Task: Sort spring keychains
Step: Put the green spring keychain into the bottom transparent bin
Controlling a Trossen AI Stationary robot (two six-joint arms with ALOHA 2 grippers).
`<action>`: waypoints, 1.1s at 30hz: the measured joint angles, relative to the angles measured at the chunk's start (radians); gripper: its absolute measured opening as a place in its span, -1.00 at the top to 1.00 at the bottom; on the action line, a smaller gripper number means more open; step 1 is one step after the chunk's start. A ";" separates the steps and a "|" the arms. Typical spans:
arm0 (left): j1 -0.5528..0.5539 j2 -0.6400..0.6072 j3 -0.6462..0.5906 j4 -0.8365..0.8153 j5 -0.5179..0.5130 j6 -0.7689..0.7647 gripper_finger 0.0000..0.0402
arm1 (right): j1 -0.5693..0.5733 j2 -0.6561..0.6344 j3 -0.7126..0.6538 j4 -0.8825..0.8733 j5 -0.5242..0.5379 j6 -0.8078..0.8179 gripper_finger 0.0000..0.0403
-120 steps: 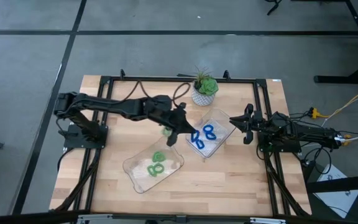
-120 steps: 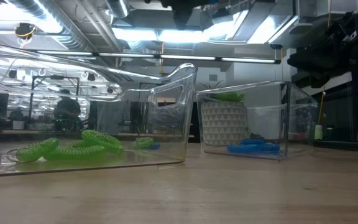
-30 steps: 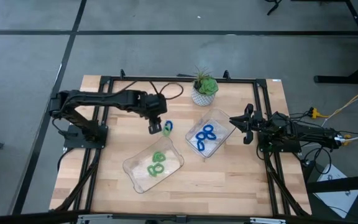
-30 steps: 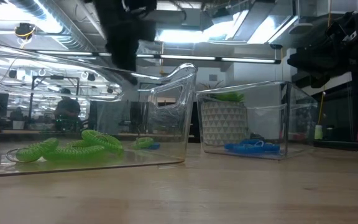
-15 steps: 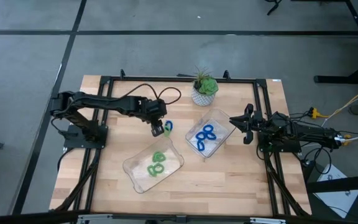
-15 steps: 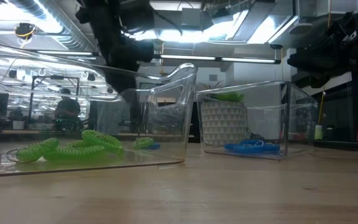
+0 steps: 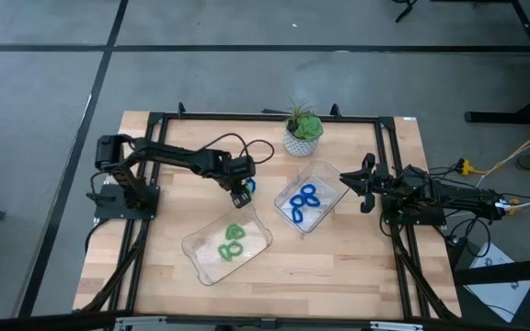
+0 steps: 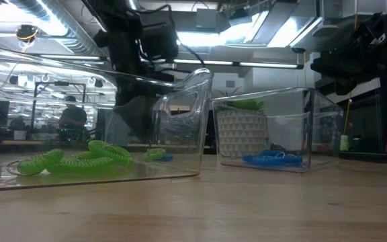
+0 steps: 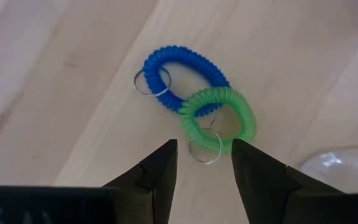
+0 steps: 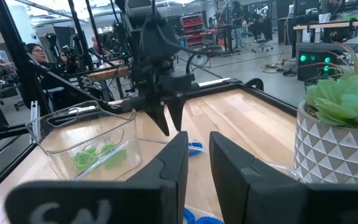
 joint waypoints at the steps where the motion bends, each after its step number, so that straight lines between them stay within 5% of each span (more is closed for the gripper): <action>1: 0.000 0.010 0.000 0.004 0.000 0.000 0.27 | 0.000 0.000 0.000 0.000 0.000 0.000 0.67; 15: 0.005 0.066 0.003 0.090 0.031 0.000 0.26 | 0.000 0.000 0.000 0.000 0.000 0.000 0.67; 23: 0.065 -0.040 -0.001 0.065 0.083 0.012 0.26 | 0.000 0.000 0.000 0.000 0.000 0.000 0.67; 33: 0.135 -0.164 0.000 -0.055 -0.091 0.160 0.26 | 0.000 0.000 0.000 0.000 0.000 0.000 0.67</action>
